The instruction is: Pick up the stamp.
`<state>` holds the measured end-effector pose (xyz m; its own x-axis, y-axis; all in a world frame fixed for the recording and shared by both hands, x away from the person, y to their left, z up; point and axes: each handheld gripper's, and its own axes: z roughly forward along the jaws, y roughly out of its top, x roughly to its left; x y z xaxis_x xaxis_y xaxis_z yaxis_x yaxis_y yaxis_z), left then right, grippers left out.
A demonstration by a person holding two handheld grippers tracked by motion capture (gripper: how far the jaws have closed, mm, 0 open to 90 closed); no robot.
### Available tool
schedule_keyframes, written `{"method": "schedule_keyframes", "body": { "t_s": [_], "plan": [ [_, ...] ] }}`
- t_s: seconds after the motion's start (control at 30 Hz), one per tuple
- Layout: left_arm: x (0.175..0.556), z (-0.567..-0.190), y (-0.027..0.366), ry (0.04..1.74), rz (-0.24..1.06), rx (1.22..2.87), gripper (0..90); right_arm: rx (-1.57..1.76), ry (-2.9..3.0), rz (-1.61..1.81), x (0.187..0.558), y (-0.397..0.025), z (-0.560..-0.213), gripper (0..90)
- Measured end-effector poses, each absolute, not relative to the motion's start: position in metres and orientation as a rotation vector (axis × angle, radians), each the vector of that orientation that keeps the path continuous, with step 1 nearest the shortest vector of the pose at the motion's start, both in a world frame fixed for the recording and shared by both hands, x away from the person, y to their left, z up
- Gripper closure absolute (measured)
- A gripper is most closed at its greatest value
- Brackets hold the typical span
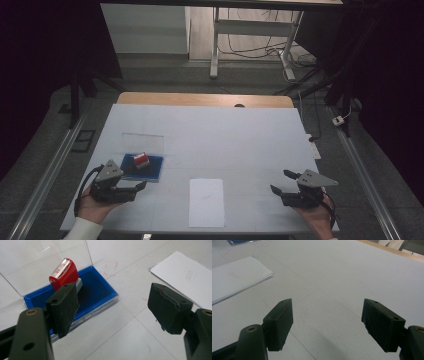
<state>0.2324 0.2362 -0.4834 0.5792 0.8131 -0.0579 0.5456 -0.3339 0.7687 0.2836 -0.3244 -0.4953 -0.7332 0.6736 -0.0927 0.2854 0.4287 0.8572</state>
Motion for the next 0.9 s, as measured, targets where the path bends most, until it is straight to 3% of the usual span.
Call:
{"method": "schedule_keyframes", "body": {
  "t_s": [0.9],
  "plan": [
    [0.293,-0.460,0.244,1.165,0.407,2.083,24.7,0.822,2.304,1.207,0.287,-0.314,-0.505,26.1]
  ]
}}
